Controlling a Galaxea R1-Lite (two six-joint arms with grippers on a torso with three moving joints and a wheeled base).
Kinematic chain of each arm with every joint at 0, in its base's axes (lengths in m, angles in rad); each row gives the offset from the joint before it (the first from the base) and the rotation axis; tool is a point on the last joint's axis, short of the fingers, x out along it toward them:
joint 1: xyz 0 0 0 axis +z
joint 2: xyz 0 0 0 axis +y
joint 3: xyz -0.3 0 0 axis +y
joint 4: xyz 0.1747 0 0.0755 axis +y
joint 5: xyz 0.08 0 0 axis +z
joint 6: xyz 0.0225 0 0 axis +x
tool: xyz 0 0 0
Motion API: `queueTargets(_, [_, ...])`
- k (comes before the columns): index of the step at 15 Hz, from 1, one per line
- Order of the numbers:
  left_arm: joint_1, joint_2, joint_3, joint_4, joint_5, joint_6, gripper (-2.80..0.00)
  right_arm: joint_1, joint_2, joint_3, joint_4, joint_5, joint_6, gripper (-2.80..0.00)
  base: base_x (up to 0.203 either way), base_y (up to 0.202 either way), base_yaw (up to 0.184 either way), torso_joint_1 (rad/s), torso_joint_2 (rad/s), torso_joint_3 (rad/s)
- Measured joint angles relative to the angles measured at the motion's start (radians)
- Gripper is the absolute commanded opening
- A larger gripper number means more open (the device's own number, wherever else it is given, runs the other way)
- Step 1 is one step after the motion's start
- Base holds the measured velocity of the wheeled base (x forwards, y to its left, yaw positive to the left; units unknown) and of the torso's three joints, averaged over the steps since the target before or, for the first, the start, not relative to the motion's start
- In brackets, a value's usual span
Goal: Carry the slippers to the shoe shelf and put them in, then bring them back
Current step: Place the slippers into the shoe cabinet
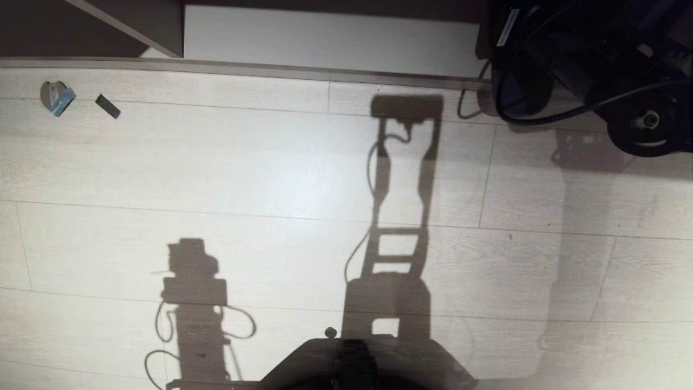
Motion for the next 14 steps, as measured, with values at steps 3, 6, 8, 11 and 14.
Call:
queueTargets(3, [0.000,0.000,0.000,0.000,0.000,0.000,-2.80,-0.025,0.000,-0.014,0.002,0.029,0.001,-2.80,0.000,0.000,0.000,0.000,0.00,0.000])
queueTargets(6, [0.000,0.000,0.000,0.000,0.000,0.000,-2.80,-0.041,-0.003,-0.022,0.011,0.029,0.001,-2.80,0.000,0.000,0.000,0.000,0.00,0.000])
queueTargets(8, [0.000,0.000,0.000,0.000,0.000,0.000,-2.80,-0.050,-0.012,-0.020,0.021,0.029,0.001,-2.80,0.000,0.000,0.000,0.000,0.00,0.000])
queueTargets(11, [0.000,0.000,0.000,0.000,0.000,0.000,-2.80,-0.065,-0.039,0.005,0.030,0.029,0.002,-2.80,0.000,0.000,0.000,0.000,0.00,0.000])
queueTargets(14, [0.000,0.000,0.000,0.000,0.000,0.000,-2.80,-0.075,-0.067,0.045,0.027,0.043,0.002,-2.80,0.000,0.000,0.000,0.000,0.00,0.000])
